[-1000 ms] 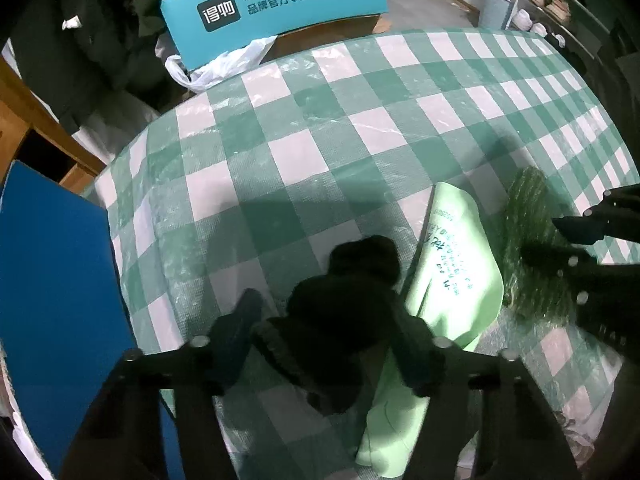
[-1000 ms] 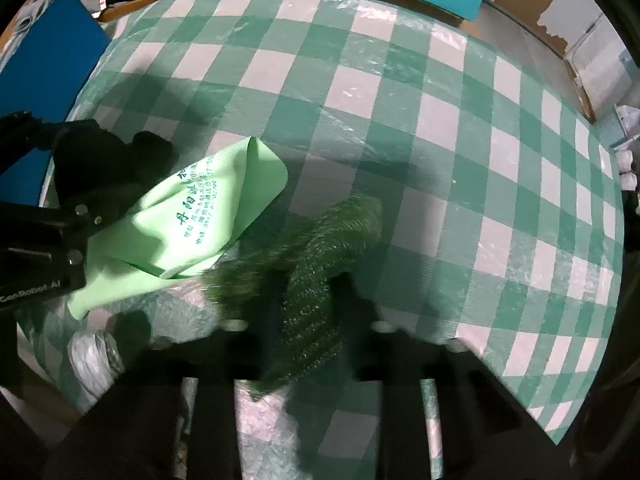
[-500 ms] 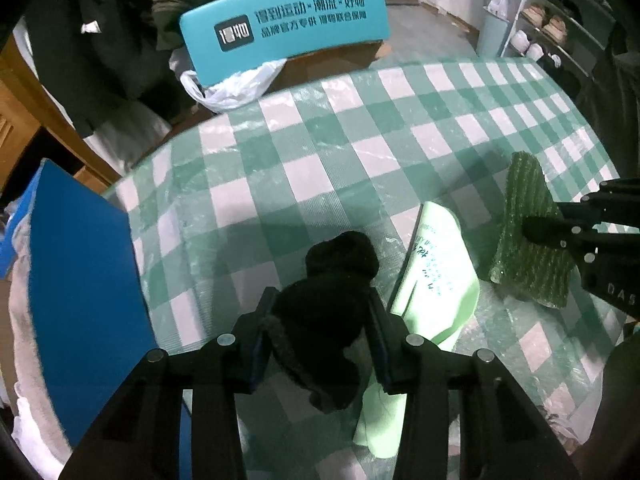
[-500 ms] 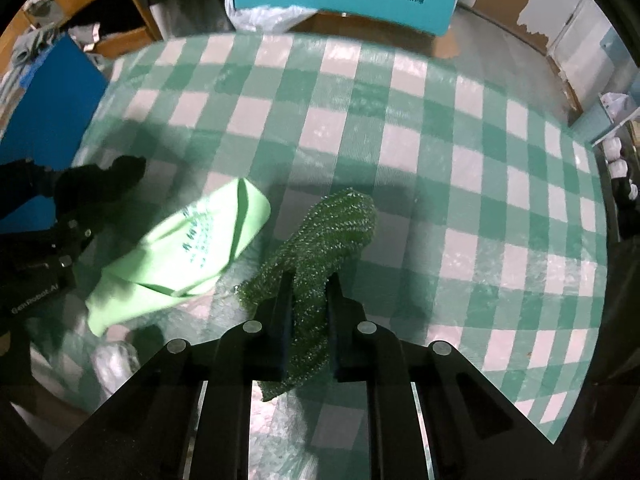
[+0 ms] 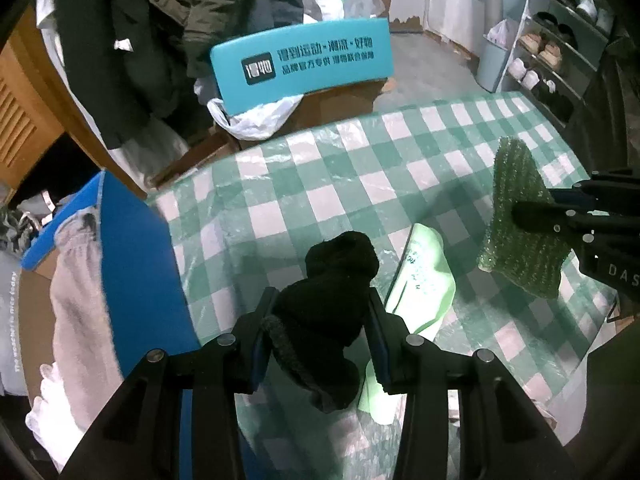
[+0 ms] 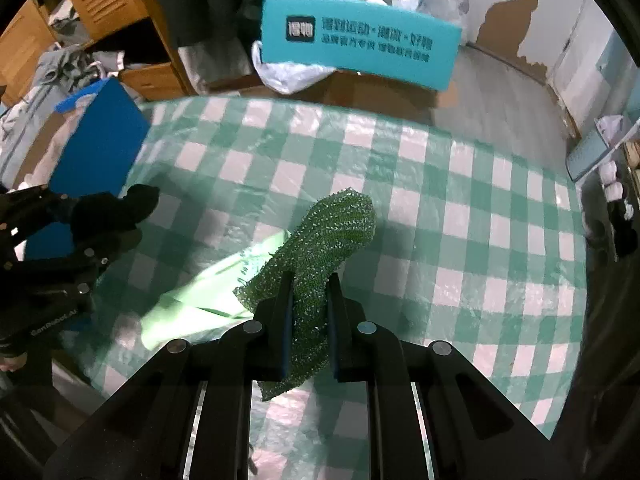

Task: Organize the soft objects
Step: 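Grasp the green mesh scrubber with the right tool while the left tool grasps the black glove, then carry the scrubber in the right tool and the black glove in the left tool to the box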

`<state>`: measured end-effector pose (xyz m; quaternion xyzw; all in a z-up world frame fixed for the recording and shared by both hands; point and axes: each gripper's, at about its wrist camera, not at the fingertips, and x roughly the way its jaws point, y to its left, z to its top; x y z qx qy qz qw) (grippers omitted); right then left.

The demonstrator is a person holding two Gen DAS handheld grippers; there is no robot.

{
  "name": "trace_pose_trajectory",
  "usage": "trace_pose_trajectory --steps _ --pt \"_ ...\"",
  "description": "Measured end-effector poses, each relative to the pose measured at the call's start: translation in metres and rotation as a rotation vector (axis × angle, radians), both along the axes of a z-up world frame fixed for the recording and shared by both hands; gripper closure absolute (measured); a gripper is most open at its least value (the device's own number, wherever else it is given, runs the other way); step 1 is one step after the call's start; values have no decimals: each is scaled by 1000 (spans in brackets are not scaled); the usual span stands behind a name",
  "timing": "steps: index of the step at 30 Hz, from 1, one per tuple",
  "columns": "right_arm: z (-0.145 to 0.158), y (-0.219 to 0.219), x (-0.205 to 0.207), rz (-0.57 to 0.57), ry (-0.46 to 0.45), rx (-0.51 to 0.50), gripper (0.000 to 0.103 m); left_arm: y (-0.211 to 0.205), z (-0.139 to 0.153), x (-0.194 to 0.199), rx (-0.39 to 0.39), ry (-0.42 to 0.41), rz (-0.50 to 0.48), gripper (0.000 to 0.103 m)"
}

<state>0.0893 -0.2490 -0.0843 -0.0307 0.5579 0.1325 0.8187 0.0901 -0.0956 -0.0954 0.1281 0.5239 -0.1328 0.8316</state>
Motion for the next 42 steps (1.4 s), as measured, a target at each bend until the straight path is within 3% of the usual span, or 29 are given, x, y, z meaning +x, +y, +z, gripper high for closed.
trace_pose_trajectory --steps 22,42 --pt "69 47 -8 79 -160 67 91 34 49 -22 -19 -103 53 61" --pt "97 107 -2 184 -210 120 91 93 72 -33 -39 -157 152 61"
